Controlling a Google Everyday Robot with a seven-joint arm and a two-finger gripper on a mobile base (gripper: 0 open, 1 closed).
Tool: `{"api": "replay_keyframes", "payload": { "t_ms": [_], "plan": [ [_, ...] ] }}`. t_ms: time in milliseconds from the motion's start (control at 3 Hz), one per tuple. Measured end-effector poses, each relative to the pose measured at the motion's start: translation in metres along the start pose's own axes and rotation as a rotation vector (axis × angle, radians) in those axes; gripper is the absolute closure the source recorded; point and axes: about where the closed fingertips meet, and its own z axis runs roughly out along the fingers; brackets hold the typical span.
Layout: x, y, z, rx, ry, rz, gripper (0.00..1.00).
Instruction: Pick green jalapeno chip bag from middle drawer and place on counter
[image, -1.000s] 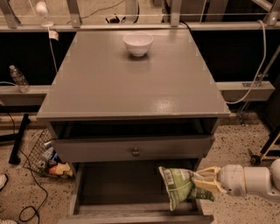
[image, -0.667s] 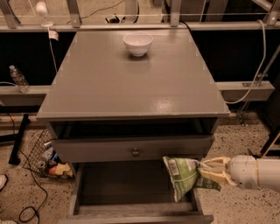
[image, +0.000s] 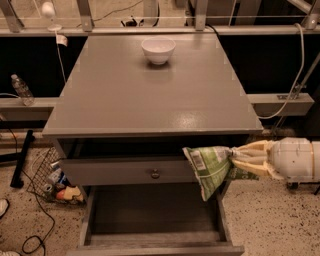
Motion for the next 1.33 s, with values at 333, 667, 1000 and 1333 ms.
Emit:
{"api": "replay_keyframes", "payload": {
  "t_ms": [333, 667, 1000, 1333],
  "plan": [
    [-0.068, -0.042, 0.000, 0.027, 0.065, -0.145, 1.00],
    [-0.114, -0.064, 0.006, 0.032, 0.111, -0.236, 1.00],
    [-0.145, -0.110, 0.024, 0.020, 0.173, -0.269, 1.00],
    [-0.161, -0.151, 0.046, -0.001, 0.207, -0.253, 1.00]
  ]
}}
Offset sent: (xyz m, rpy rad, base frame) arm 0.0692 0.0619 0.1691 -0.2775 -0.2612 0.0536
